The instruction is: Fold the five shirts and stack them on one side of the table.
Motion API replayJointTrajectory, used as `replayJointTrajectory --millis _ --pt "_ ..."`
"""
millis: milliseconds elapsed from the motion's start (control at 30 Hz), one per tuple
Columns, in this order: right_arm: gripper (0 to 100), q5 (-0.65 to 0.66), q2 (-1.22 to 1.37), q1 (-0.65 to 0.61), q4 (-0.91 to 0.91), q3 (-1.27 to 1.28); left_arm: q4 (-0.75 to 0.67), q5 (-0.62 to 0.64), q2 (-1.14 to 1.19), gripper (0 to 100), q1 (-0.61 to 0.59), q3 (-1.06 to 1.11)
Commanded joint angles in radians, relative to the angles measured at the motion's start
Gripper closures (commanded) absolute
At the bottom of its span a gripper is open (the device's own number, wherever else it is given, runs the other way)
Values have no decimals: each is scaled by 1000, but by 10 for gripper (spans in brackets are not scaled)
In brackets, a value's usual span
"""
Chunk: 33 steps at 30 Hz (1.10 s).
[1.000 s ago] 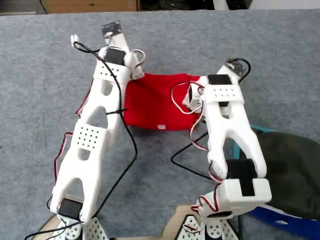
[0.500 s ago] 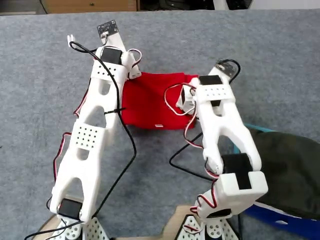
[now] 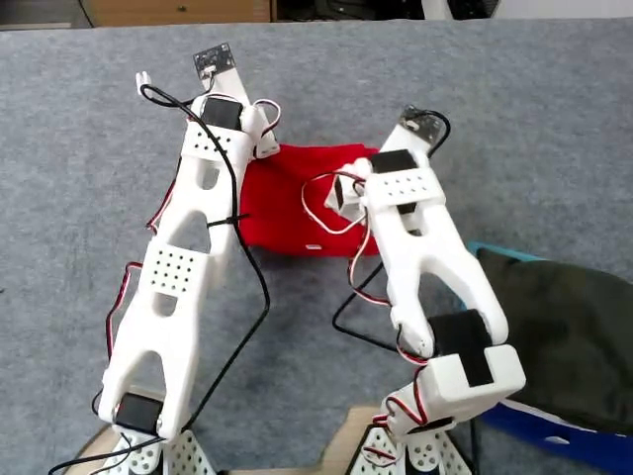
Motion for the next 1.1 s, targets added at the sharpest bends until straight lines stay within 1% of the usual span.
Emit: replayJointTrajectory --millis 0,167,267,400,533,667,900,1067 --pt "634 -46 4 -7 -107 30 -15 5 -18 982 -8 -14" --pt "683 -71 119 -4 -198 59 -15 5 -16 982 -8 -14" --pt "734 -71 165 -2 -232 39 -15 5 -15 982 -8 -14" --pt "843 -71 205 -2 -247 15 -15 5 -13 982 -8 -14" --pt "985 -63 211 -2 -244 8 -15 5 -13 982 -8 -14" --pt "993 -61 186 1 -239 12 -15 5 -13 982 -8 -14" --pt "994 -58 90 67 -138 -8 -14 5 -15 982 -9 -14" --pt "994 -21 16 104 -104 -8 -3 5 -22 982 -2 -17"
